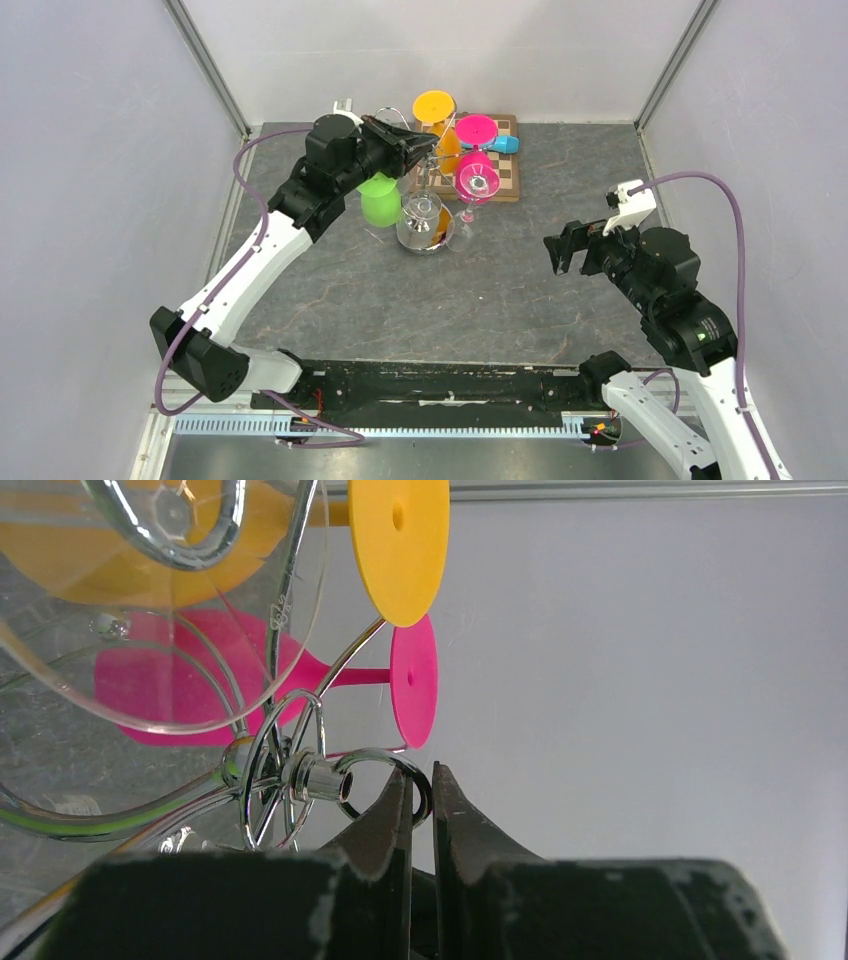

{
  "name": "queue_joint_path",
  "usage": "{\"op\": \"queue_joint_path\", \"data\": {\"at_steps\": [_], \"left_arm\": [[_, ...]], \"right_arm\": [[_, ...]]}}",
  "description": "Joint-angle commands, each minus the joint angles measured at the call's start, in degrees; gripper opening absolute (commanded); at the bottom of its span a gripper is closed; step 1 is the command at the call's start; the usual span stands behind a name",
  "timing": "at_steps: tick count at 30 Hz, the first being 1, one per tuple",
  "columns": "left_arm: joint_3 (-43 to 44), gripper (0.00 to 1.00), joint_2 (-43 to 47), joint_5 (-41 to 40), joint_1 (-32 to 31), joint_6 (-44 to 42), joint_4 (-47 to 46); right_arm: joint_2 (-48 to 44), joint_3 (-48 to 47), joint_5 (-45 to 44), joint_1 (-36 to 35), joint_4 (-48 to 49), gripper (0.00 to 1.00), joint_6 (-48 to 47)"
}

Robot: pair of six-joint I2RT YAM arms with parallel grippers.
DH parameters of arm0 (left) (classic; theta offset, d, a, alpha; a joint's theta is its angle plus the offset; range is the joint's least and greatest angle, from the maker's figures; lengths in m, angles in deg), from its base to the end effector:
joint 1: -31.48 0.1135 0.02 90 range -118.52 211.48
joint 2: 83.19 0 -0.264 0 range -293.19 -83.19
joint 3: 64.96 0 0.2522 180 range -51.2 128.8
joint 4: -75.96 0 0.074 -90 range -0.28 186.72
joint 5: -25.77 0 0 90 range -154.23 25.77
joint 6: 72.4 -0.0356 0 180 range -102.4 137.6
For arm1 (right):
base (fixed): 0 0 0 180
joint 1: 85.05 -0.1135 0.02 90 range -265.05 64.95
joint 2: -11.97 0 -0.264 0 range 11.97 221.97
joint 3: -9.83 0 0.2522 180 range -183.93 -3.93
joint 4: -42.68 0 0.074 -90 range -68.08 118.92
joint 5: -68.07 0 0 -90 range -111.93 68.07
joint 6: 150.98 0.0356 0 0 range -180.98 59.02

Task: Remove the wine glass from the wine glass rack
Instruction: Place the wine rack at the center of the board.

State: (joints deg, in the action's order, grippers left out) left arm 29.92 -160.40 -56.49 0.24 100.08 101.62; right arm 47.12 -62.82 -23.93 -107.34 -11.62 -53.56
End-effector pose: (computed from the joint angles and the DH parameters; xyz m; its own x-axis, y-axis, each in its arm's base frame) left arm 0.2626 -0.1649 0.4323 -0.6381 -0.7619 -0.1110 -0.0356 0.1733 -0.9842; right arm 0.1014 0.0402 0.3873 -0.3102 0.0123 -0.9506 -0.3107 0.9437 0.1136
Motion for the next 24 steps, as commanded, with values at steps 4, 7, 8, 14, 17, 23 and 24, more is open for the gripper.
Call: {"op": "queue_joint_path", "data": {"at_steps": [4,7,8,14,17,23,24], "left_arm": [[3.8,0.02,5.6,-1.9,-3.4,0.7,-24.6],[3.4,0.02,5.7,-2.5,-4.9,0.2,-24.6],[3.3,0.02,5.6,-2.7,-5.2,0.1,-24.6],[2.5,0.02,4.2,-4.0,-8.1,-0.1,-26.3],[2.5,0.02,3.2,-4.1,-9.1,0.0,-27.0],[3.5,0.02,1.8,-4.7,-11.3,-0.1,-27.5],[3.5,0.02,1.7,-5.0,-11.7,-0.2,-27.5]], "right_arm": [[0.7,-4.6,-4.4,-0.2,-1.5,0.98,-0.4],[0.9,-6.2,-6.0,-0.1,-2.5,0.98,-0.3],[1.0,-6.7,-6.4,-0.1,-2.6,0.98,-0.4],[1.8,-9.3,-8.1,-0.1,-3.9,0.98,-1.1],[1.6,-9.5,-8.5,-0.1,-3.9,0.98,-1.4],[1.6,-9.5,-9.3,-0.1,-4.2,0.98,-1.8],[1.6,-9.5,-9.5,-0.1,-4.2,0.98,-1.9]]}}
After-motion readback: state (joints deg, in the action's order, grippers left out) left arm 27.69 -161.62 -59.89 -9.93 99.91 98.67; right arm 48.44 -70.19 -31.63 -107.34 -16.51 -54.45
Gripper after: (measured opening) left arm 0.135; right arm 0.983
